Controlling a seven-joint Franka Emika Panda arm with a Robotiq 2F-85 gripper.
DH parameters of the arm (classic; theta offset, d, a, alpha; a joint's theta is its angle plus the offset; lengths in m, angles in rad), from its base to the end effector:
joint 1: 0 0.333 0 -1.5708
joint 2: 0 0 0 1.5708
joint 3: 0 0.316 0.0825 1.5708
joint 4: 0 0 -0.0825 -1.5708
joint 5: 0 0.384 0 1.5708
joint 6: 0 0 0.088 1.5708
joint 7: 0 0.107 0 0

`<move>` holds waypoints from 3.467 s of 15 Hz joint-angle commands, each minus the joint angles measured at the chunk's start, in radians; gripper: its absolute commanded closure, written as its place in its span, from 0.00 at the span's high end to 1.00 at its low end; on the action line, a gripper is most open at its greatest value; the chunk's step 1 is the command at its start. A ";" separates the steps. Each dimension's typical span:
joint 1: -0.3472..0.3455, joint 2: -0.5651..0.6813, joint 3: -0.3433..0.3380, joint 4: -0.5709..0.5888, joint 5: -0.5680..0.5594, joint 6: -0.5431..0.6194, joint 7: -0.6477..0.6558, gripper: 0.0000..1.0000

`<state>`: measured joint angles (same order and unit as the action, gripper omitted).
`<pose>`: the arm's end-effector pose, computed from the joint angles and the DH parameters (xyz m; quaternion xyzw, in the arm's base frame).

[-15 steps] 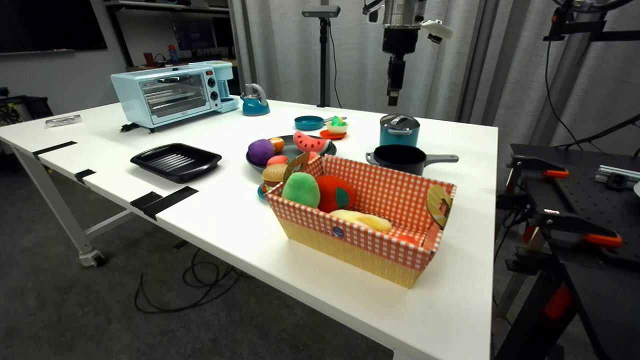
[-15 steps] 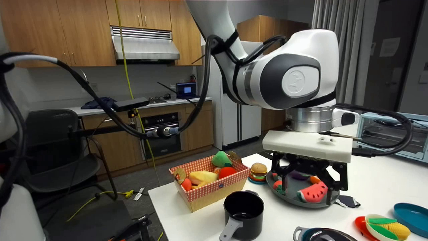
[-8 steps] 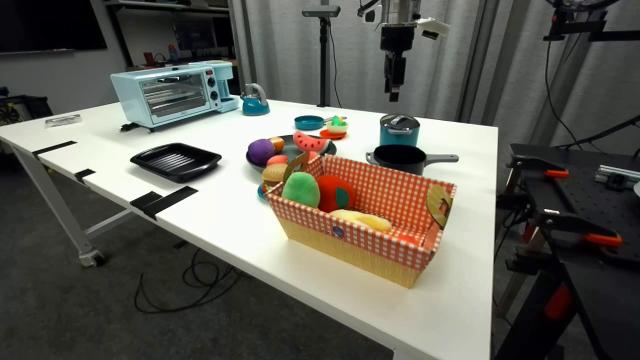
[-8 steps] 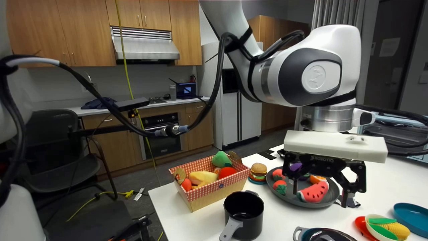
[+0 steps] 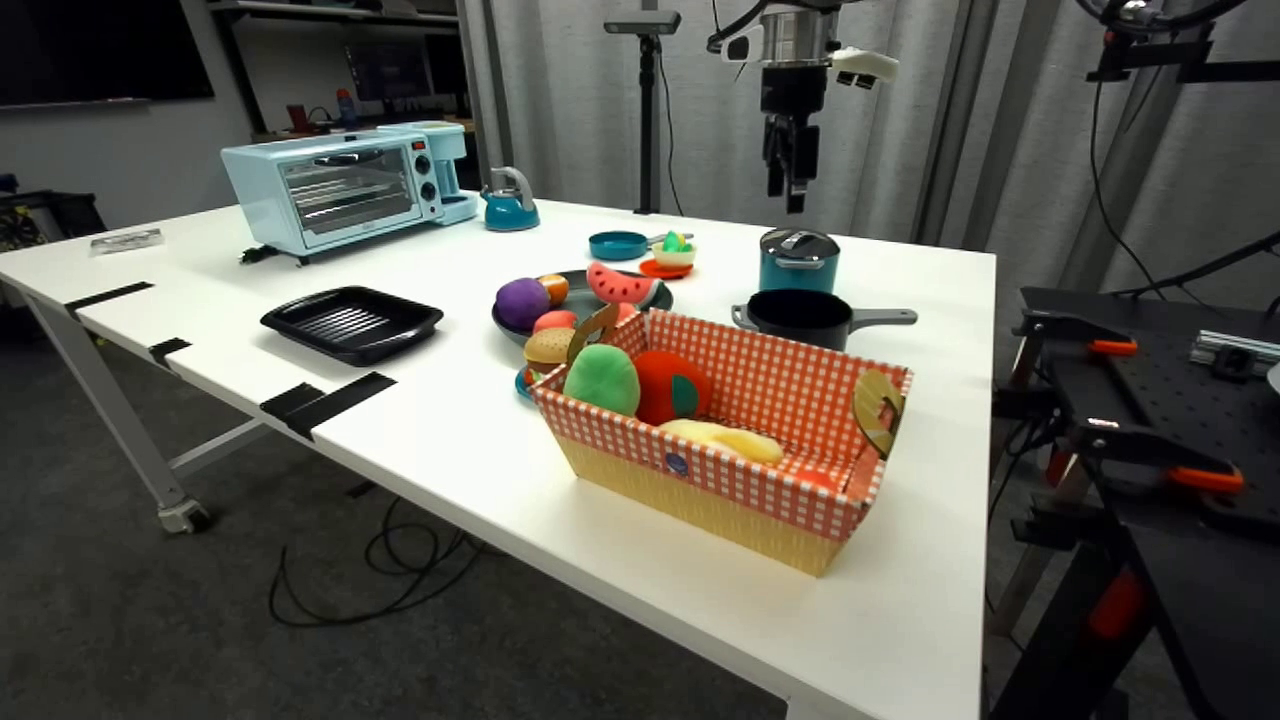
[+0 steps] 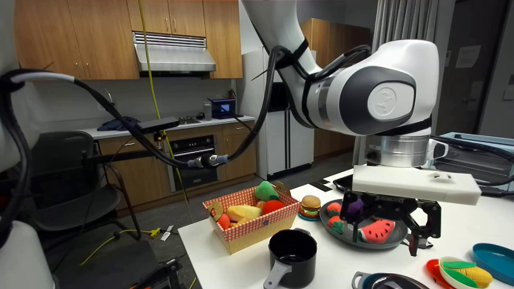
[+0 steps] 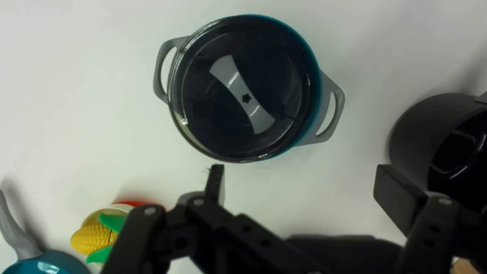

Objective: Remove the lid from the blue pot and place it on the black pot

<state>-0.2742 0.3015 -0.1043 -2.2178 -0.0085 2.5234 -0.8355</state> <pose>0.5129 -0.2042 0.2406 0.9725 0.2322 -0.0079 0.0163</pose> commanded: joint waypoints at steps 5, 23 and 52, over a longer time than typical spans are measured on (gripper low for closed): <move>-0.040 0.041 0.011 0.047 0.011 -0.004 -0.136 1.00; -0.067 0.093 -0.002 0.047 -0.030 0.011 -0.384 1.00; -0.040 0.099 -0.031 -0.037 -0.221 0.210 -0.410 0.04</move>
<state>-0.3191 0.4127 -0.1302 -2.2472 -0.2083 2.7158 -1.2473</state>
